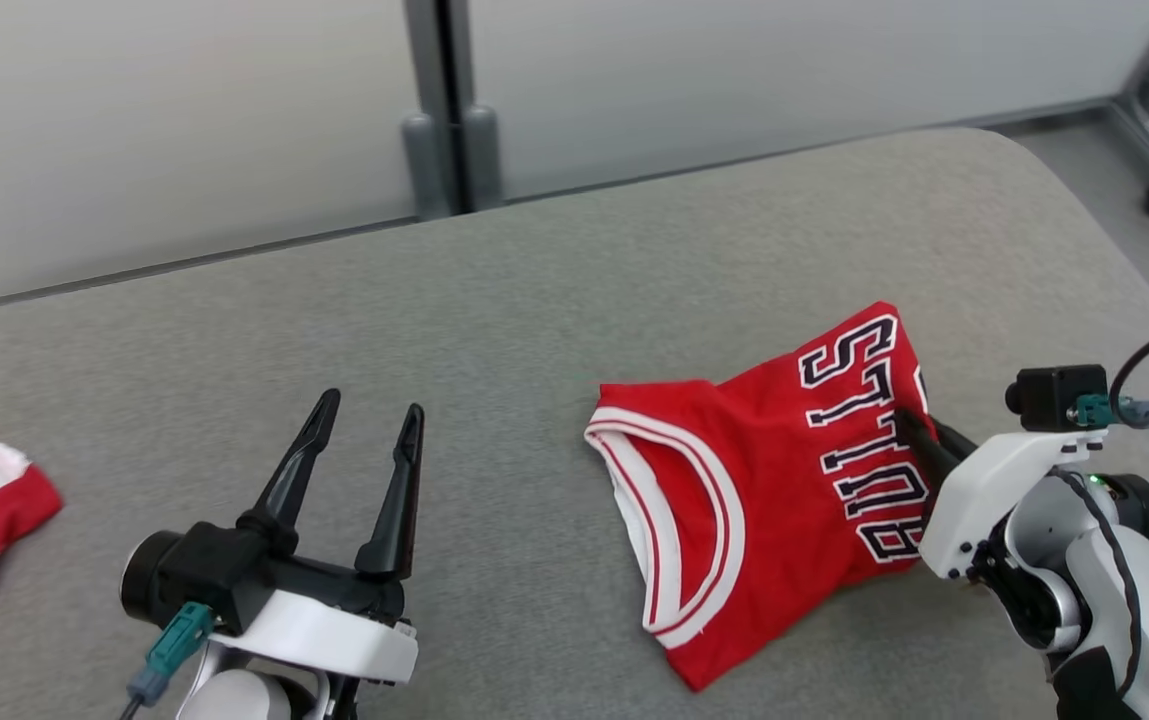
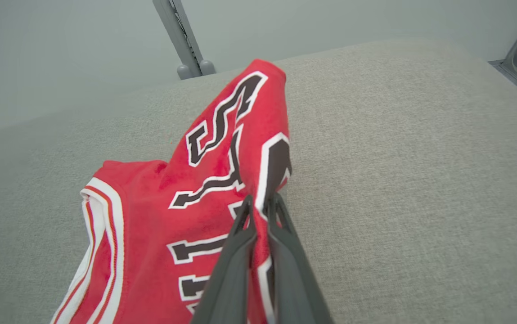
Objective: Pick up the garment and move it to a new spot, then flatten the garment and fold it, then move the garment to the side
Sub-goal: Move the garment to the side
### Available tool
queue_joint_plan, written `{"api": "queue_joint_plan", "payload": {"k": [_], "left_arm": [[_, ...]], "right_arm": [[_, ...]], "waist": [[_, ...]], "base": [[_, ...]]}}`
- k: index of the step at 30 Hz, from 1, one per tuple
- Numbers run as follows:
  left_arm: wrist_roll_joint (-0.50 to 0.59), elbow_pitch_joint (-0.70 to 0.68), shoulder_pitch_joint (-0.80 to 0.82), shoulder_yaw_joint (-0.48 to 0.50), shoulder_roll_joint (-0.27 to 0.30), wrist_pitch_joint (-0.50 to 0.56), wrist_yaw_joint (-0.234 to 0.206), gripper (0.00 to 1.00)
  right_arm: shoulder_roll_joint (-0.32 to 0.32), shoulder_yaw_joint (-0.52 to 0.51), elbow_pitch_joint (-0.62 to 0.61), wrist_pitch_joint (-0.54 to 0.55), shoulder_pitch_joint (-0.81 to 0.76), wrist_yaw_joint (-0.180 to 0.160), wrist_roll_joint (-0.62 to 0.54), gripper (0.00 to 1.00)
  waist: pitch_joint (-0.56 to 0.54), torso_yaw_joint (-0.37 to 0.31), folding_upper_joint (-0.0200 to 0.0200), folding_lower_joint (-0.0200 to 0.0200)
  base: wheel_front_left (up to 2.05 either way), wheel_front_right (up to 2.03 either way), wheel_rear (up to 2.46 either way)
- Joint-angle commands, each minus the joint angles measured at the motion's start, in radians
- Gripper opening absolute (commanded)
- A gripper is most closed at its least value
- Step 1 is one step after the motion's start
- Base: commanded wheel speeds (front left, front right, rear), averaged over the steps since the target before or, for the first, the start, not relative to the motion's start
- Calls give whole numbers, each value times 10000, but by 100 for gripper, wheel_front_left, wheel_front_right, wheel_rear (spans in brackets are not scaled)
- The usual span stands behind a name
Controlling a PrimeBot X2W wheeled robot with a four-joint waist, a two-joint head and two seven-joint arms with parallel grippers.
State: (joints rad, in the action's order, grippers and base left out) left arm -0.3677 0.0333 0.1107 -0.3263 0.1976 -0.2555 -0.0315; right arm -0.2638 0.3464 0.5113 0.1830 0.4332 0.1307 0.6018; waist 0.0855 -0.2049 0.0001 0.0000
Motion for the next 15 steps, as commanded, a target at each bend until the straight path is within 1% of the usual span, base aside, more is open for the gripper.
{"api": "queue_joint_plan", "payload": {"k": [1, 4, 9, 15], "left_arm": [[78, -19, 260, 11, 91, 54, 59, 100], [114, -42, 490, -30, 151, 184, 67, 100], [213, -164, 798, -75, 320, 410, 87, 100], [349, -414, 1131, -12, 611, 713, 72, 100]], "right_arm": [[-41, 38, 23, -159, 227, 4, 91, 0], [-21, 112, 45, -357, 546, 4, 191, 0], [-91, 249, 148, -691, 1295, 4, 281, 0], [-280, 417, 547, -951, 2482, 4, 526, 0]], "waist": [[458, -678, -1, 0], [742, -1020, -1, 0], [1302, -1408, -1, 0], [2138, -1654, -1, 0]], "base": [[0, 0, 0], [0, 0, 0], [0, 0, 0], [0, 0, 0]]}}
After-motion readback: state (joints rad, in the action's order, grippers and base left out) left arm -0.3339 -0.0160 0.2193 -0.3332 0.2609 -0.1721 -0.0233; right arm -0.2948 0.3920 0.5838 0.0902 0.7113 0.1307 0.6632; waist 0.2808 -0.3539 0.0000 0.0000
